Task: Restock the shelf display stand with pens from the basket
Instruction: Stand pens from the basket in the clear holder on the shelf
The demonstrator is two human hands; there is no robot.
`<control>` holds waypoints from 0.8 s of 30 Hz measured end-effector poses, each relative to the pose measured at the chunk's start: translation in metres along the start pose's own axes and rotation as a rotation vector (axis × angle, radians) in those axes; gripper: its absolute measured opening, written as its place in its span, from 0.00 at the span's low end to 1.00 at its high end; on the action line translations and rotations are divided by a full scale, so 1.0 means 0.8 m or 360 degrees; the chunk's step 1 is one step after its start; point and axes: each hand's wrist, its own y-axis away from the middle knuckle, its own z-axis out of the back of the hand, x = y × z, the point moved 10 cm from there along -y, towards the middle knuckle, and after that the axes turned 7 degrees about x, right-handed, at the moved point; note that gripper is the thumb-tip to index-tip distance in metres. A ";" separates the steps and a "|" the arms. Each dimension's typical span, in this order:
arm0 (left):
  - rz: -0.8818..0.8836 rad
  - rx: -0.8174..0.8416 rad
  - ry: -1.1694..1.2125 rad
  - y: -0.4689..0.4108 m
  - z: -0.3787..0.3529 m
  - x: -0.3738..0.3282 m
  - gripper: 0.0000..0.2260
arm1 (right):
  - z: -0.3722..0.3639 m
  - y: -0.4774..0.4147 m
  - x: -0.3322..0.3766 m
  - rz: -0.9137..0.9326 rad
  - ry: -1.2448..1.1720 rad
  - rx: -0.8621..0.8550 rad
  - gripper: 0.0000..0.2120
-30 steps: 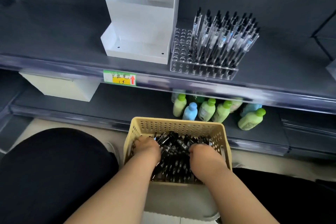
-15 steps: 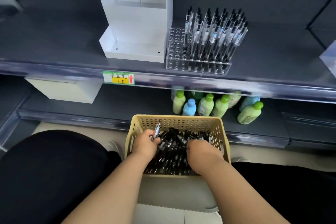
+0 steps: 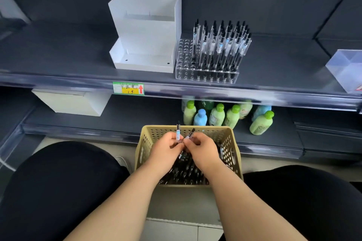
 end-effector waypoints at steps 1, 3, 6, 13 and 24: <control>0.0005 -0.0037 0.0023 0.000 0.002 0.000 0.07 | 0.002 0.001 0.001 0.0007 -0.0032 -0.0022 0.05; -0.0008 -0.0124 0.0057 0.001 0.009 -0.003 0.06 | 0.006 0.002 0.006 0.0023 -0.0116 -0.0058 0.06; -0.0020 -0.0225 0.0011 0.004 0.018 -0.005 0.09 | 0.013 0.004 0.015 0.0035 -0.0181 -0.0133 0.04; -0.0137 -0.0524 -0.0115 0.019 0.047 -0.041 0.10 | 0.036 0.020 0.040 0.0202 -0.0133 -0.0318 0.03; -0.0293 -0.0611 -0.0238 0.041 0.059 -0.087 0.09 | 0.044 0.036 0.078 0.0389 0.0163 -0.0390 0.08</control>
